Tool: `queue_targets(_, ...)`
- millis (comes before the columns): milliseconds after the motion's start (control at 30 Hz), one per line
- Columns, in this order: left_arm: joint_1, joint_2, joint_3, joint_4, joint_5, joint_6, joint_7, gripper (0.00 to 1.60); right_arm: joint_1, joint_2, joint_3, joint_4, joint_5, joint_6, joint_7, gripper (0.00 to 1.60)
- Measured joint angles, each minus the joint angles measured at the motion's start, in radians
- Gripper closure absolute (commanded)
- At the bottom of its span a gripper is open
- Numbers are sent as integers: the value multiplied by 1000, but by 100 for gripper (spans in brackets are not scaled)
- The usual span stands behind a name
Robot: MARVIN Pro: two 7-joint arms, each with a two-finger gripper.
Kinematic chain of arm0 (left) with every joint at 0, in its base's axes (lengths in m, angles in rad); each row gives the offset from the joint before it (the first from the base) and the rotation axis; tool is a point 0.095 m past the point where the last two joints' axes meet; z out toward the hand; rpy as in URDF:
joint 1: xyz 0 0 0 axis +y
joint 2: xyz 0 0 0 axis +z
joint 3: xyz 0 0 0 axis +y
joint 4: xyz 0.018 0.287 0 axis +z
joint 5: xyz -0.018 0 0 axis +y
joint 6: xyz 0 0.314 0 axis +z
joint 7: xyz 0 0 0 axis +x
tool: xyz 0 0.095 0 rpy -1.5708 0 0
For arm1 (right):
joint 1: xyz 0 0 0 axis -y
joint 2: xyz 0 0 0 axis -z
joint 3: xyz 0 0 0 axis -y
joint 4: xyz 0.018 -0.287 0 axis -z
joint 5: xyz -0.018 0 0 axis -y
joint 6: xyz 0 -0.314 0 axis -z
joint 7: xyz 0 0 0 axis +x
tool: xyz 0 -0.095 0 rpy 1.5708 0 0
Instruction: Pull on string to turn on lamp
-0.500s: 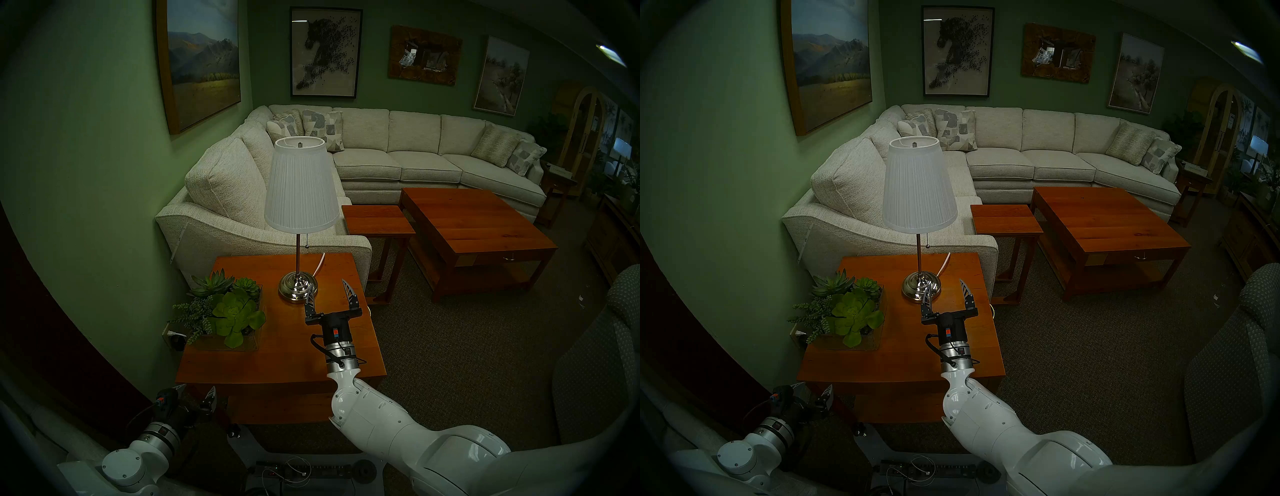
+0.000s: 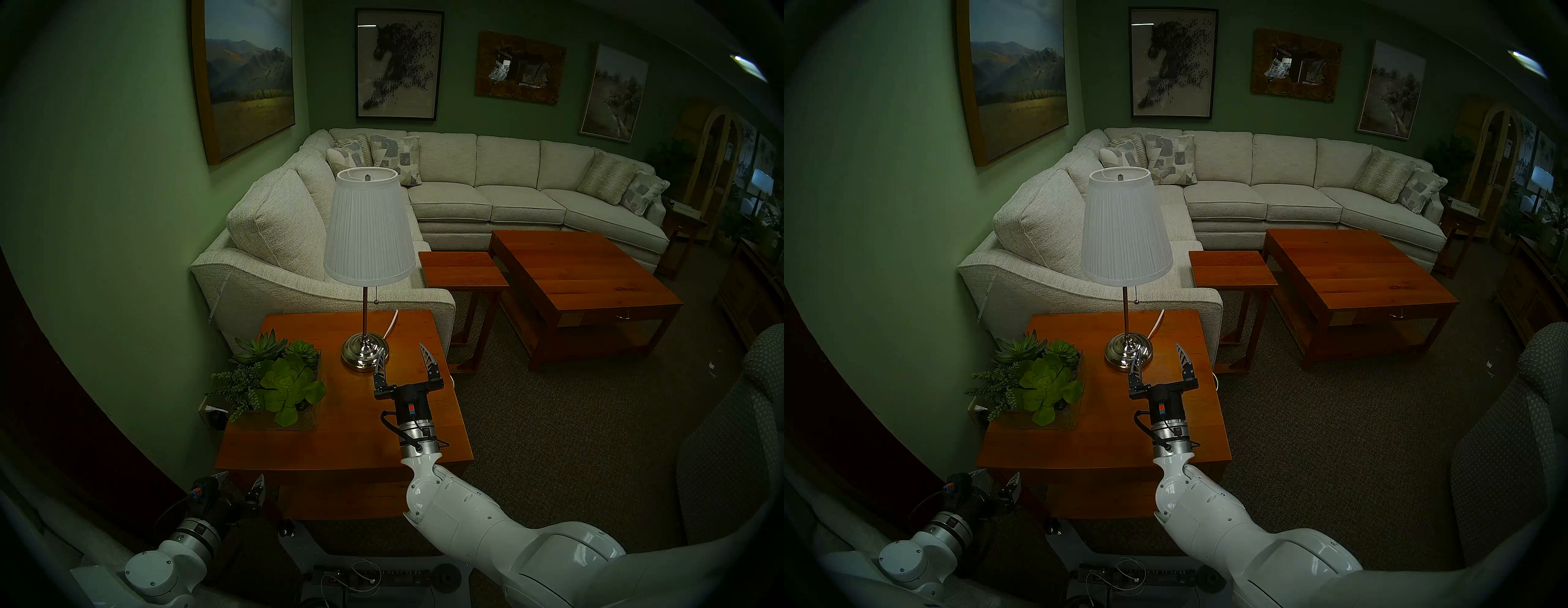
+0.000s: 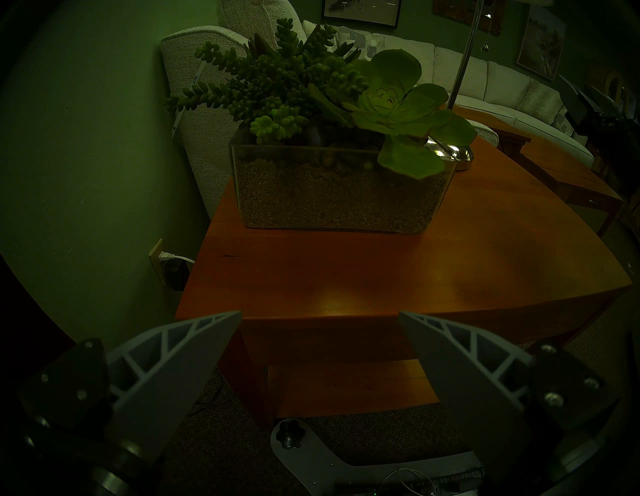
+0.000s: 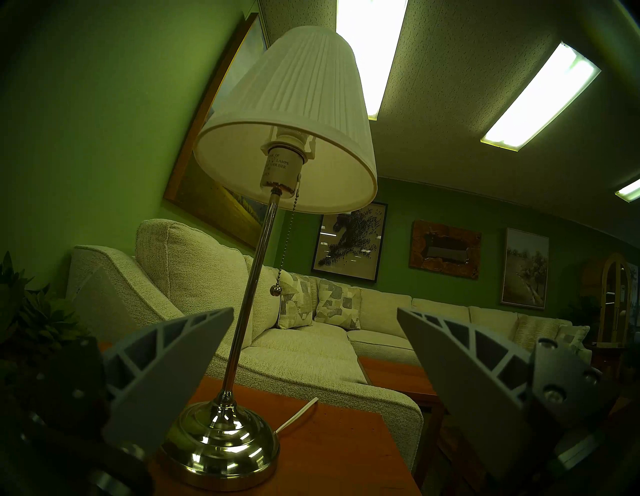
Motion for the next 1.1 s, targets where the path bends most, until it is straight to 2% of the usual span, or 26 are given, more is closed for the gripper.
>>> queue_targets(200, 0, 0, 0, 0, 0, 0, 0, 0, 1, -1, 0, 6, -4, 0, -1, 0)
queue_targets(533, 0, 0, 1, 1, 0, 1, 0, 0, 46, -38, 15, 110, 0, 18, 7, 0)
queue_targets(1100, -1, 0, 4, 4, 0, 2, 0, 0, 186, -90, 89, 175, 61, 126, 141, 0)
